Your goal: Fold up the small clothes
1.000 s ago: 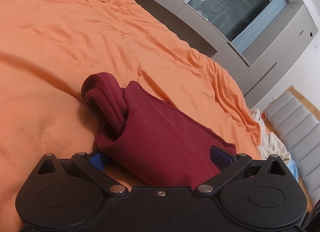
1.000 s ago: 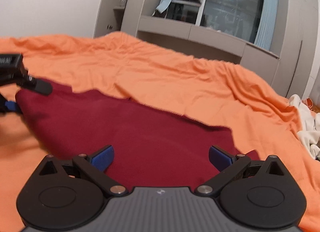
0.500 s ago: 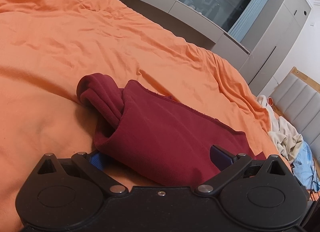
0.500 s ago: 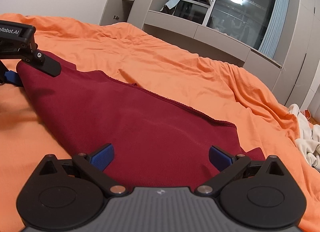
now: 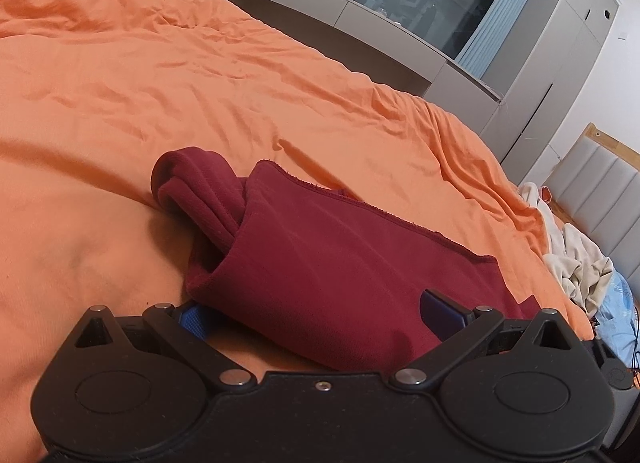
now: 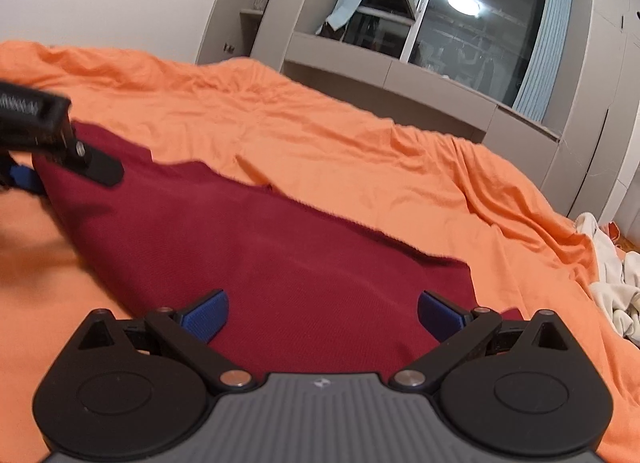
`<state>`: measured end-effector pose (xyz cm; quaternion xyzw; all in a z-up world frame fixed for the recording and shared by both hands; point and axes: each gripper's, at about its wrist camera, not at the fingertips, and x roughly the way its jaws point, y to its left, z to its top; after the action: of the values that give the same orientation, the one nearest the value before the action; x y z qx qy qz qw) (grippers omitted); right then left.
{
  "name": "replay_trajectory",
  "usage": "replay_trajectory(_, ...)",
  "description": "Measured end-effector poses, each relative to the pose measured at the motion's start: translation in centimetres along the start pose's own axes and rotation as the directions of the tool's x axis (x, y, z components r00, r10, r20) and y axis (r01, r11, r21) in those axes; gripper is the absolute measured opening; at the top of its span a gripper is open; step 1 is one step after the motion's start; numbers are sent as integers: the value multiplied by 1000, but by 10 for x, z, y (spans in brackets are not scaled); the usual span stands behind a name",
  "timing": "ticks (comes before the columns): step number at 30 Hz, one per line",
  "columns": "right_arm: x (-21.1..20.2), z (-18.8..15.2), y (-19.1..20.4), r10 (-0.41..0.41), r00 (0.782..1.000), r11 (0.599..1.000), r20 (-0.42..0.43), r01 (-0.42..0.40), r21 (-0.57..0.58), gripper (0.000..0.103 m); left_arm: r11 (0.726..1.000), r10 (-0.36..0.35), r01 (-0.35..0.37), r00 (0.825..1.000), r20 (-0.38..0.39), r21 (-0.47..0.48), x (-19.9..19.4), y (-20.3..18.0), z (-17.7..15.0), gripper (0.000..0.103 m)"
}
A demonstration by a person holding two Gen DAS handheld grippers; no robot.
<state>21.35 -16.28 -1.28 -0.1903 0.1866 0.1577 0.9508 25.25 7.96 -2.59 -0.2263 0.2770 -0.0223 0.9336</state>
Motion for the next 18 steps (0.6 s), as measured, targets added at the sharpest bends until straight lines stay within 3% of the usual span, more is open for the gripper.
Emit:
replay_trajectory(4, 6, -2, 10, -15, 1000, 999, -23, 14, -52, 103, 1000, 4, -4, 1000, 1, 6, 0, 1, 0, 102)
replay_trajectory(12, 6, -6, 11, -16, 1000, 999, -16, 16, -51, 103, 1000, 12, -12, 1000, 9, -1, 0, 0, 0, 102)
replay_trajectory(18, 7, -7, 9, -19, 1000, 998, -11, 18, -53, 103, 991, 105, -99, 993, 56, -94, 1, -3, 5, 96)
